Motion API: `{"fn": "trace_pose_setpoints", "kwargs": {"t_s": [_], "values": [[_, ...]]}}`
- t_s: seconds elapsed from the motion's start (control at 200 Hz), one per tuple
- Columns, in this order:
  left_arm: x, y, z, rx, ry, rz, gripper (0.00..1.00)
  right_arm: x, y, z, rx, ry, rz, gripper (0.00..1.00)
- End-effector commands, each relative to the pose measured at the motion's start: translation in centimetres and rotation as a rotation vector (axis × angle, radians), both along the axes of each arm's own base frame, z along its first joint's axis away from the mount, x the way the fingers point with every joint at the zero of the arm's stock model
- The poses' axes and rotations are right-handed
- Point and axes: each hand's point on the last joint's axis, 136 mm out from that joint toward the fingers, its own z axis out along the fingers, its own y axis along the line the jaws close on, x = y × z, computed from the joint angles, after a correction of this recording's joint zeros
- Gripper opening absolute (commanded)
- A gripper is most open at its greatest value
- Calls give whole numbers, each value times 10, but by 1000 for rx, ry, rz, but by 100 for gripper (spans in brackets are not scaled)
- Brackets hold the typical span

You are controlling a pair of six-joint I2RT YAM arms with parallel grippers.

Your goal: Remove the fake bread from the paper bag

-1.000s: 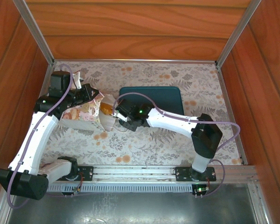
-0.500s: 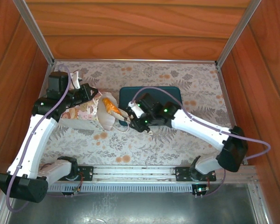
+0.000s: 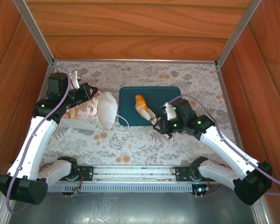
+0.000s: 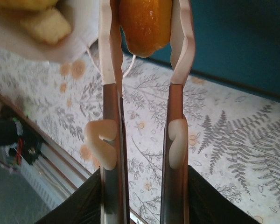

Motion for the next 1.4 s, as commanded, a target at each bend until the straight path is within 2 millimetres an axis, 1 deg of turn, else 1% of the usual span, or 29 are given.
{"fn": "trace_pose_setpoints", "kwargs": {"t_s": [0.0, 0.13, 0.285, 0.38, 0.51, 0.605, 0.765, 0.99, 1.115, 1.189, 1.239, 1.394], "values": [[0, -1, 14, -33, -49, -3, 0, 11, 4, 4, 127, 54, -5, 43], [-1, -4, 19, -49, -62, -15, 0, 31, 0, -9, 185, 161, -40, 44], [-3, -5, 21, -61, -65, -18, 0, 51, -20, -27, 184, 260, -123, 43], [-3, -4, 22, -64, -68, -16, 0, 55, -34, -37, 174, 298, -175, 45], [-2, -4, 21, -63, -68, -15, 0, 57, -57, -48, 94, 302, -245, 54], [-2, -5, 22, -63, -71, -17, 0, 56, -69, -51, 35, 294, -273, 55], [0, -6, 21, -63, -72, -24, 0, 58, -82, -46, -50, 259, -297, 56], [-1, -7, 21, -67, -76, -30, 0, 63, -93, -21, -148, 178, -268, 57], [-3, -7, 22, -68, -79, -35, 0, 67, -98, -9, -301, 124, -250, 57], [-3, -7, 24, -69, -85, -36, 0, 69, -97, -2, -406, 89, -218, 57], [-4, -7, 25, -68, -90, -39, 0, 71, -92, 2, -477, 61, -181, 58], [-5, -7, 27, -68, -100, -43, 0, 79, -82, 2, -663, 36, -92, 59]]}}
